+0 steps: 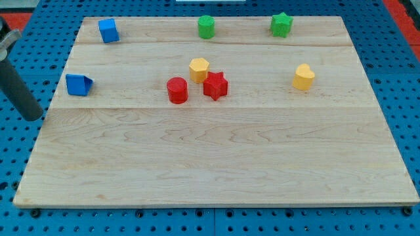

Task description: Nudge the blue triangle up a bit

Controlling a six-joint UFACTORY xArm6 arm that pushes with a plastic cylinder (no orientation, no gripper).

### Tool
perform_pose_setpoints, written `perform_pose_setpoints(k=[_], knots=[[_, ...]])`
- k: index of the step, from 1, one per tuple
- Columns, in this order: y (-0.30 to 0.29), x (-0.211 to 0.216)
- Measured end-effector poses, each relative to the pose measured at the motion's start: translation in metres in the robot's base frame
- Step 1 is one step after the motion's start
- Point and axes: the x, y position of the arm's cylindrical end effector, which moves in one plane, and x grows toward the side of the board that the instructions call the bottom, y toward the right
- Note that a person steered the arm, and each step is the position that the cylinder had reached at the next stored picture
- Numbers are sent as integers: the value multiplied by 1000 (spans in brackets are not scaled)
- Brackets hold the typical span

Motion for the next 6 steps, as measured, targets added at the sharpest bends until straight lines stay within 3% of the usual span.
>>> perform_pose_setpoints(k=[2,3,4,6], knots=[[0,6],[5,-26],[46,-47],[68,-54]])
